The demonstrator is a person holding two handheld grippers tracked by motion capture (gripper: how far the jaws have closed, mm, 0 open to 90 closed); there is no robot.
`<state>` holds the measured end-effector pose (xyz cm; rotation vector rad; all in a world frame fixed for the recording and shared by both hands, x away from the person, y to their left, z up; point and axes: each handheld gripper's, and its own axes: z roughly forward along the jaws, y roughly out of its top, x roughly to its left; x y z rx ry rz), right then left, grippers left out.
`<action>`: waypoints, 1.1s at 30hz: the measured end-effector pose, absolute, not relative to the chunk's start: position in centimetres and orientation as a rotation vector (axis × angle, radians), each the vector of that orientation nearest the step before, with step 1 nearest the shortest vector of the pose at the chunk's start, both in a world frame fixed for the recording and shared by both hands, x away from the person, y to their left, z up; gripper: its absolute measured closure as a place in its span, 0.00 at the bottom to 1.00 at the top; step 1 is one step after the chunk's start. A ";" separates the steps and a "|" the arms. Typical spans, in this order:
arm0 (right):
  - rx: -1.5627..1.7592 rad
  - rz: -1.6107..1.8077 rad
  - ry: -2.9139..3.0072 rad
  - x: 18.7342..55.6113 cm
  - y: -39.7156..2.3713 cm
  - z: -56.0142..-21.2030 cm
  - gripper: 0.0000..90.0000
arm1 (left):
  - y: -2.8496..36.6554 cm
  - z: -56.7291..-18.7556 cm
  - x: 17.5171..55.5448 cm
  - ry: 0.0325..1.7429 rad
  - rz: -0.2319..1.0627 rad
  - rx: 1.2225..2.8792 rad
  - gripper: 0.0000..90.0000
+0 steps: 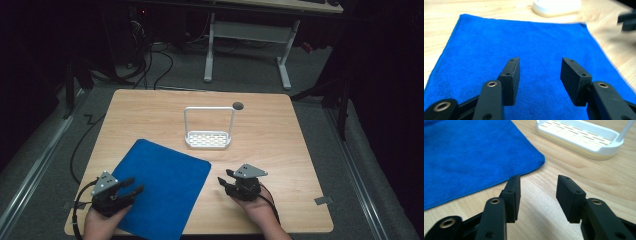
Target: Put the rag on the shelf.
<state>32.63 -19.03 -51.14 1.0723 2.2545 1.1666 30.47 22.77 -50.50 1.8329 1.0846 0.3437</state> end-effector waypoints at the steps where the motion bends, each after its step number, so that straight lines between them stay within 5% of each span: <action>1: 1.072 1.167 2.255 32.6 -19.0 -51.1 0.63 | 23.0 -50.4 30.7 1.095 0.330 1.823 0.56; 10: 1.035 1.175 2.261 32.4 -18.2 -50.9 0.63 | 24.1 -50.7 31.3 1.135 0.350 1.838 0.50; 19: 0.948 1.200 2.360 32.5 -14.8 -51.1 0.68 | 25.4 -51.0 30.2 1.179 0.444 1.932 0.70; 25: 0.821 1.196 2.475 32.1 -11.1 -51.5 0.87 | 25.9 -51.7 29.5 1.225 0.479 2.011 0.90; 33: 0.760 1.149 2.584 32.2 -8.8 -52.3 1.00 | 26.0 -52.5 29.3 1.255 0.495 2.087 0.98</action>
